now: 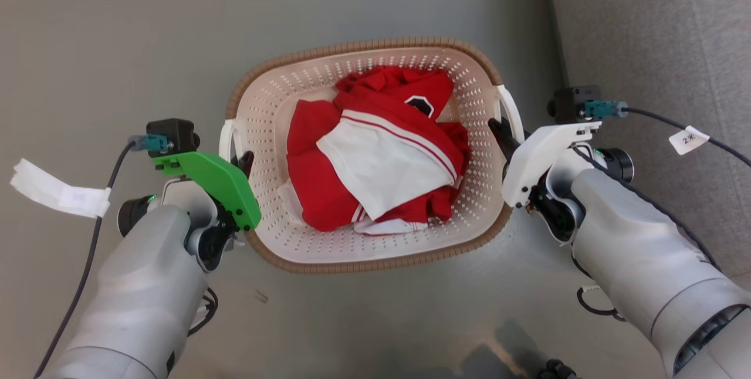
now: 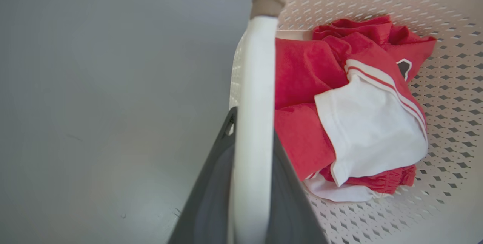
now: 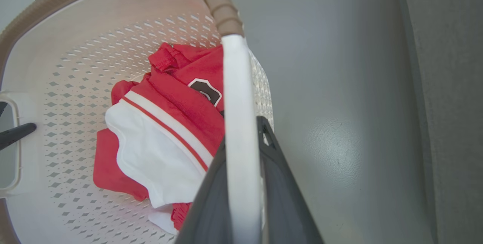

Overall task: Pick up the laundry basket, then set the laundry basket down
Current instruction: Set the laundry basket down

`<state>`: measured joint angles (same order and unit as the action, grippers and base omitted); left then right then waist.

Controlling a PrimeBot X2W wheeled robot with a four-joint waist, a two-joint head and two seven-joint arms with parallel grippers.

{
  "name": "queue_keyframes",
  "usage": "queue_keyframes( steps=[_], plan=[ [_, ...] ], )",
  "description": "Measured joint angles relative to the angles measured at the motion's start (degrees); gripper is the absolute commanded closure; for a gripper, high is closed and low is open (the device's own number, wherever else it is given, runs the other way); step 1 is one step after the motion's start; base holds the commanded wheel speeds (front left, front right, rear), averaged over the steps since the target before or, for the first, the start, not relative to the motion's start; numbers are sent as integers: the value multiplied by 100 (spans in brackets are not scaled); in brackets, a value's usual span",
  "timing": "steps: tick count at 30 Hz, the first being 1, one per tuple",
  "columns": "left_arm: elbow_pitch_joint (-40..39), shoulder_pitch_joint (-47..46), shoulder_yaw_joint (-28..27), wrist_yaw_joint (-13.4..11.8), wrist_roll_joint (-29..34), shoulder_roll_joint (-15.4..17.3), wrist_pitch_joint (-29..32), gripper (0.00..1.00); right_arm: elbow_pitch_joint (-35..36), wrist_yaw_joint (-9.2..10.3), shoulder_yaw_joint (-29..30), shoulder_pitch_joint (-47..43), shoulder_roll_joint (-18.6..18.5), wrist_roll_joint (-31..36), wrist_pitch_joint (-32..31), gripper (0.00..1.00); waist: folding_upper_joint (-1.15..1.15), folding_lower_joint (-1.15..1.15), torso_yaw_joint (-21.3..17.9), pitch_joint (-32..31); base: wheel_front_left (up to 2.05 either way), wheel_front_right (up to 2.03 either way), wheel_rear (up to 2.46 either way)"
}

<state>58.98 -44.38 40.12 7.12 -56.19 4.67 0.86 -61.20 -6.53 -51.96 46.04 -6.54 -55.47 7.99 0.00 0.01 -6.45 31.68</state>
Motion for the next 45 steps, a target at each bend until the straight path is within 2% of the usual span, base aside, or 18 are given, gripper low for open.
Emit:
queue_keyframes(
  steps=[16, 45],
  plan=[
    [-68, -355, 107, 0, 46, 42, -254, 100, -214, -1, 31, 334, 69, -4, 293, 100, 0, 0, -18, 1146, 0, 0, 0],
    [-210, -813, 382, -5, 45, 167, -647, 100, -469, -52, 104, 857, 131, -58, 517, 100, 0, -1, -137, 2065, 0, 0, 0]
  ],
)
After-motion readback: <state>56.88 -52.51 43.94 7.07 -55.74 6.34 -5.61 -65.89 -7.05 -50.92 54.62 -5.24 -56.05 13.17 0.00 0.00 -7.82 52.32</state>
